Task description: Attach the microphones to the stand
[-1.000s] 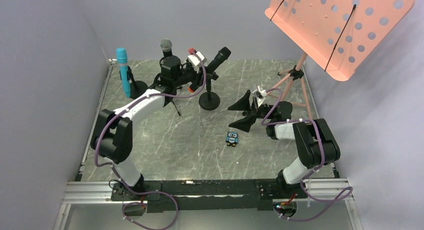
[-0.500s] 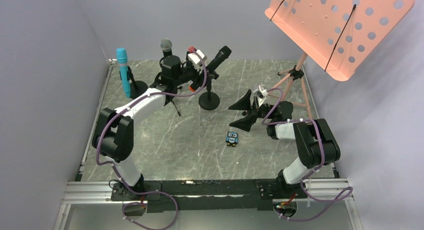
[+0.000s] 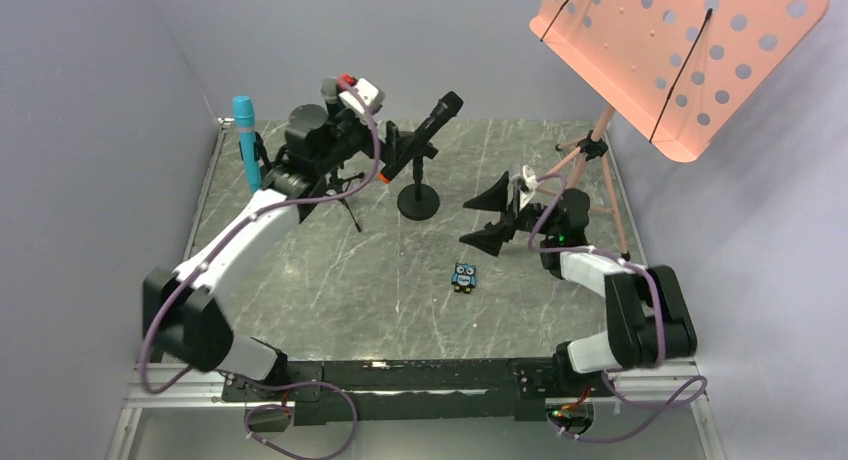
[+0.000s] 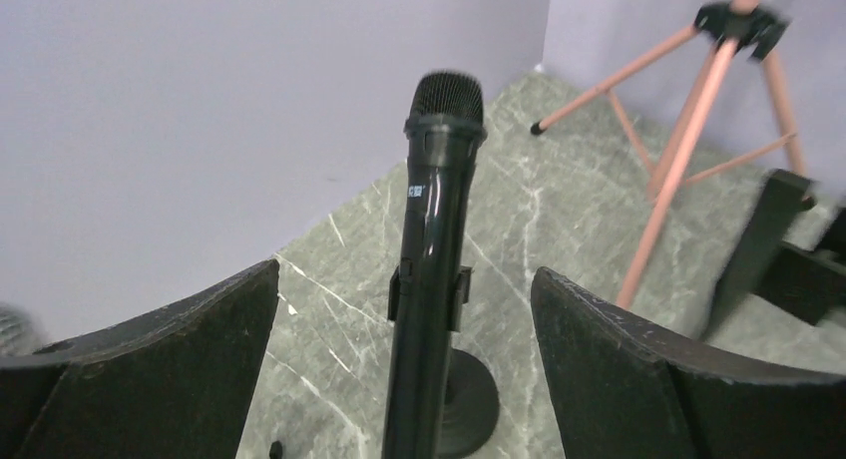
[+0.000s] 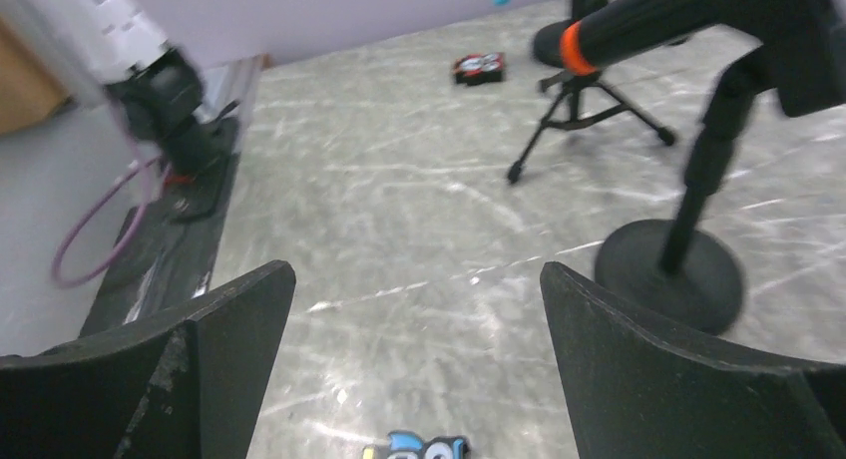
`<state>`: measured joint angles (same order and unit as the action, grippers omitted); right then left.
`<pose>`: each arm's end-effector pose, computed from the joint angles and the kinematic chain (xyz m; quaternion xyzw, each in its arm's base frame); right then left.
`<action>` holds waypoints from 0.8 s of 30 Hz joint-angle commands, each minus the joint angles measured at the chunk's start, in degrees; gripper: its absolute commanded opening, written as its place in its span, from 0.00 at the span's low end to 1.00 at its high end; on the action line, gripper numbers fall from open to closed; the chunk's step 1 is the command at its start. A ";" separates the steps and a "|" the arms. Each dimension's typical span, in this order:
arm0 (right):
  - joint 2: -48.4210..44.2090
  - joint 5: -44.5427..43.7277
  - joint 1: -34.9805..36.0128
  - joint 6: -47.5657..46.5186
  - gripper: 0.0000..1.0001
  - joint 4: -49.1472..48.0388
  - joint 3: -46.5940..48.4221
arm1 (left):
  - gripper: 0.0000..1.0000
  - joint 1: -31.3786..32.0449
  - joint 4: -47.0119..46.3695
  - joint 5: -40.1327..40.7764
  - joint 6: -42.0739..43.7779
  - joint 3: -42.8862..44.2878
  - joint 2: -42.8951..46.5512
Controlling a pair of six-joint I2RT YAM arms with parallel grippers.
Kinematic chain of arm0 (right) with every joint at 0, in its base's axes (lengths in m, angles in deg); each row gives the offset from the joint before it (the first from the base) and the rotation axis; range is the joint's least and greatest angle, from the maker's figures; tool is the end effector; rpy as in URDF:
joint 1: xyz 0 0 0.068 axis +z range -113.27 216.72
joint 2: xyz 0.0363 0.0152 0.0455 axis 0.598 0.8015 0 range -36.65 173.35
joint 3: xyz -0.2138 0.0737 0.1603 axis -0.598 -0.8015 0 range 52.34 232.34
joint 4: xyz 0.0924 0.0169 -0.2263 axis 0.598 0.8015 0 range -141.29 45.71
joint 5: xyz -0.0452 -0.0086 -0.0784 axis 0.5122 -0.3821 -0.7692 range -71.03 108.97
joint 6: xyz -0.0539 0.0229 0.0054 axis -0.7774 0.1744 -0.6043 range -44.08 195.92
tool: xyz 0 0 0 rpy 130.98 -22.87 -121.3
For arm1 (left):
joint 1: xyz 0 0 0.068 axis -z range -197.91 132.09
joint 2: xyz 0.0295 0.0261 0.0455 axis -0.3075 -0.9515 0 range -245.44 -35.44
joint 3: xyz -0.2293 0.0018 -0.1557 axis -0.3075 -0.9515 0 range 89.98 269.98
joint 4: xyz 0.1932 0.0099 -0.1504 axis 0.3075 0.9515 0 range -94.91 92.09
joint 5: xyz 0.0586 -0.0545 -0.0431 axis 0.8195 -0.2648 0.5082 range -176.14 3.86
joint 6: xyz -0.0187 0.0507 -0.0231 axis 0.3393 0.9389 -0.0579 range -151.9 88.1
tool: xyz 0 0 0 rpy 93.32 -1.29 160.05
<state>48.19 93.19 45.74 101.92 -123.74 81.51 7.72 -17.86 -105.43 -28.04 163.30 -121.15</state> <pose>0.2460 0.0805 0.2516 -0.4088 0.5419 0.5357 0.5022 0.3087 -0.1636 0.3922 0.2916 0.6406 -0.2481 0.6657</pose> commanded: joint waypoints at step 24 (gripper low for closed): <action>-48.73 -57.76 -12.54 -23.13 1.00 102.98 23.21 | 0.99 -4.97 41.23 21.59 -21.00 -36.06 69.83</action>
<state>1.41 41.67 34.86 70.49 -23.53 106.60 3.04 20.80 -85.43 -47.30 126.54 -53.40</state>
